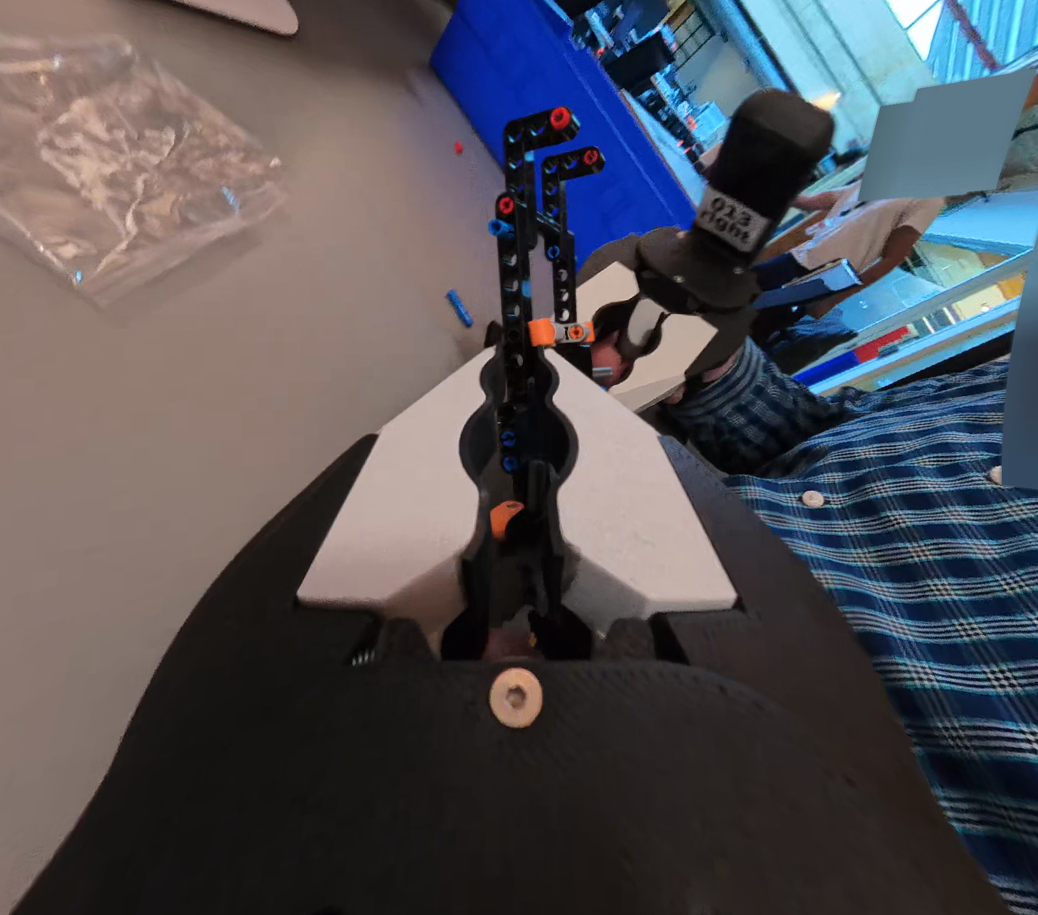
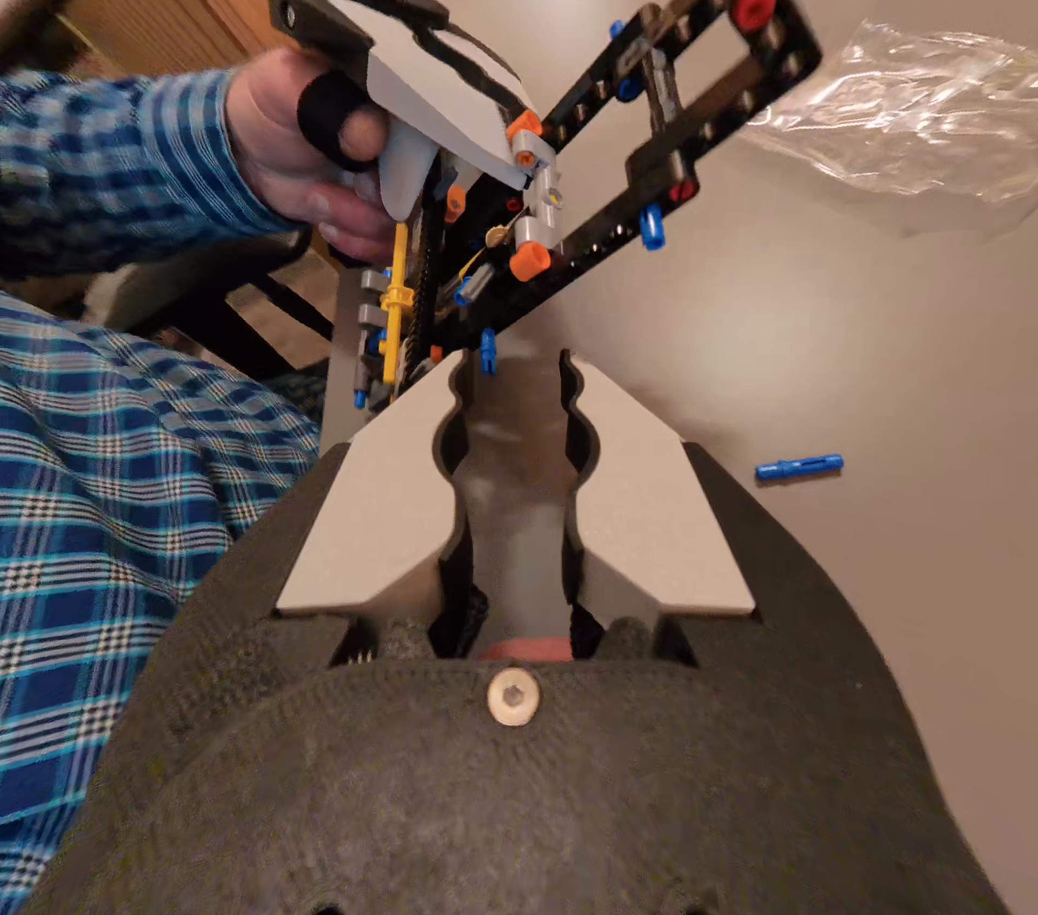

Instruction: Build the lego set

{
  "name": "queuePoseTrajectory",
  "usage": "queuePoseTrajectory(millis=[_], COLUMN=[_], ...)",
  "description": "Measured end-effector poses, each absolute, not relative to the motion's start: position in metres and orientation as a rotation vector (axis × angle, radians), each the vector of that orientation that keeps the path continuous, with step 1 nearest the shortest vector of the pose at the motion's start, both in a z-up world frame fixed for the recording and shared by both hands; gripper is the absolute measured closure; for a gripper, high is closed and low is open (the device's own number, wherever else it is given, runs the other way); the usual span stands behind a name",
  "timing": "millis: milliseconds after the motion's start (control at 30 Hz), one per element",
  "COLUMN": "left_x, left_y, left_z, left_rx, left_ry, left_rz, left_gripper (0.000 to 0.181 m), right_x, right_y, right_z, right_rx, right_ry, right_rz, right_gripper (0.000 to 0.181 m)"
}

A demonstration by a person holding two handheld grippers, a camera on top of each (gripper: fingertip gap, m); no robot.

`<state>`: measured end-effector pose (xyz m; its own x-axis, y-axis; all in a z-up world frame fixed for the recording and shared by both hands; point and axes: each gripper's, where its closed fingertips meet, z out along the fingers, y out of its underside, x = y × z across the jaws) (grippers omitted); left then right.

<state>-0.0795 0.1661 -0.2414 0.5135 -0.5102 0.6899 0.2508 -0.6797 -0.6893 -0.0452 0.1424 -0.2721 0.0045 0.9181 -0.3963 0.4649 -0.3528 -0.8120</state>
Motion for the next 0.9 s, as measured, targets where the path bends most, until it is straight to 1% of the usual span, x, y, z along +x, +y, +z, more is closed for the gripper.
queuePoseTrajectory(millis=[67, 133, 200, 533, 667, 700, 767, 900], left_x=[-0.081, -0.086, -0.088, -0.095, -0.098, -0.098, -0.097, -0.099], left_y=[0.168, 0.171, 0.171, 0.171, 0.17, 0.171, 0.17, 0.17], left_z=[-0.235, -0.229, -0.227, -0.227, -0.228, -0.229, -0.228, -0.227], left_rx=[-1.936, -1.891, -1.874, -1.824, -1.822, -1.819, -1.814, -1.808], left_ry=[0.205, 0.186, 0.192, 0.192, 0.187, 0.187, 0.185, 0.186], left_rz=[-1.234, -1.227, -1.228, -1.243, -1.231, -1.222, -1.23, -1.232], left_gripper=[0.175, 0.175, 0.175, 0.175, 0.175, 0.175, 0.175, 0.175], right_x=[-0.049, -0.052, -0.052, -0.056, -0.056, -0.056, -0.057, -0.058], right_y=[0.141, 0.142, 0.143, 0.147, 0.152, 0.154, 0.154, 0.152], right_z=[-0.266, -0.259, -0.254, -0.253, -0.248, -0.247, -0.249, -0.247], right_rx=[-1.817, -1.796, -1.766, -1.759, -1.752, -1.751, -1.749, -1.736], right_ry=[-1.388, -1.336, -1.324, -1.324, -1.301, -1.296, -1.314, -1.308], right_rz=[1.396, 1.472, 1.503, 1.495, 1.498, 1.499, 1.478, 1.509], right_gripper=[0.16, 0.177, 0.179, 0.18, 0.167, 0.167, 0.178, 0.179])
